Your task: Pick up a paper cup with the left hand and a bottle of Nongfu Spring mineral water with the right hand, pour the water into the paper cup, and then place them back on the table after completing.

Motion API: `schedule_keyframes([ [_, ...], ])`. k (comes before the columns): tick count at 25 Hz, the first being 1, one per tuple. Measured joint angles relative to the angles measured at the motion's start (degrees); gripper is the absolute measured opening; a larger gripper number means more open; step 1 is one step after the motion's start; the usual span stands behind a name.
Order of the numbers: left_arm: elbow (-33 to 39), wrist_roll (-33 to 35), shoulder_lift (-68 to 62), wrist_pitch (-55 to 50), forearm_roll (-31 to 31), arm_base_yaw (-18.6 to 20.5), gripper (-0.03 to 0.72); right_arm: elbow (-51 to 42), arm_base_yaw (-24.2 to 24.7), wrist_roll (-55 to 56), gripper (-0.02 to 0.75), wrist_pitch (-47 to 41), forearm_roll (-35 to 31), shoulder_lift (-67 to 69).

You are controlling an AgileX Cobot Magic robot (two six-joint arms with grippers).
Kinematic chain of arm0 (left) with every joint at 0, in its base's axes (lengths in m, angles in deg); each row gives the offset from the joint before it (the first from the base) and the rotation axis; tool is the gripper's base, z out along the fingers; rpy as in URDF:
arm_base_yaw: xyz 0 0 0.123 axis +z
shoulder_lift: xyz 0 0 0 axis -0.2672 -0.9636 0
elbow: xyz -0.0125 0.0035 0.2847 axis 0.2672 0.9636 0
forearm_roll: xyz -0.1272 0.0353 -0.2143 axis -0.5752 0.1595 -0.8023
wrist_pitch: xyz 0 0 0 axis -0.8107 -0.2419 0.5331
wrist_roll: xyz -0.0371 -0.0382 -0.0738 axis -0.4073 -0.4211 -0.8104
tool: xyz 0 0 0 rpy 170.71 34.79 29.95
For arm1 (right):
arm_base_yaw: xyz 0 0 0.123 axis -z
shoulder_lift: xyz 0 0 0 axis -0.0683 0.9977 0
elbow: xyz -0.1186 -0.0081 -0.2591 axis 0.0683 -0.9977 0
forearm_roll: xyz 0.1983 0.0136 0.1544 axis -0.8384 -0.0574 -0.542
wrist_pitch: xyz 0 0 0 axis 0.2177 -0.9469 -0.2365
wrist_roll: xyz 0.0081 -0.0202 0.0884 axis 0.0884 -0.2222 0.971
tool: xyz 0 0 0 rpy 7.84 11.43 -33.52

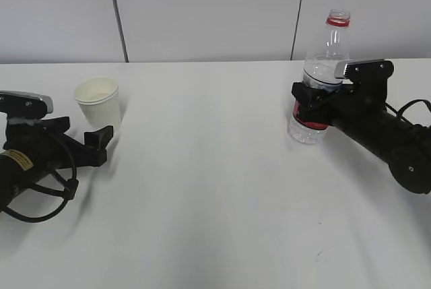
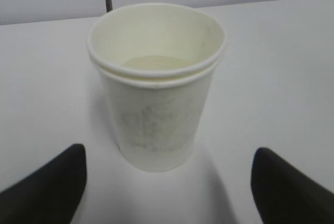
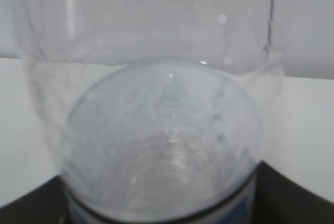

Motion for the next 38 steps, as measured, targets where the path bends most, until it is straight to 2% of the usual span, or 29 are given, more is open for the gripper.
schedule_keyframes([
  [14,0.00,0.00,0.00,0.00,0.16,0.00,0.587,0.35,0.00,0.00,0.403,4.06,-0.99,2.65],
  [24,0.00,0.00,0.00,0.00,0.90,0.00,0.587,-0.20,0.00,0.00,0.407,4.79,4.96,2.65],
  [26,0.18,0.00,0.00,0.00,1.24,0.00,0.587,-0.20,0.00,0.00,0.438,4.93,6.38,2.65],
  [32,1.06,0.00,0.00,0.06,1.63,0.00,0.587,-0.43,0.00,0.03,0.647,4.37,7.53,2.87],
  [38,1.90,0.00,0.06,0.09,2.14,0.00,0.587,-0.43,0.00,0.12,0.665,4.05,8.86,3.00],
])
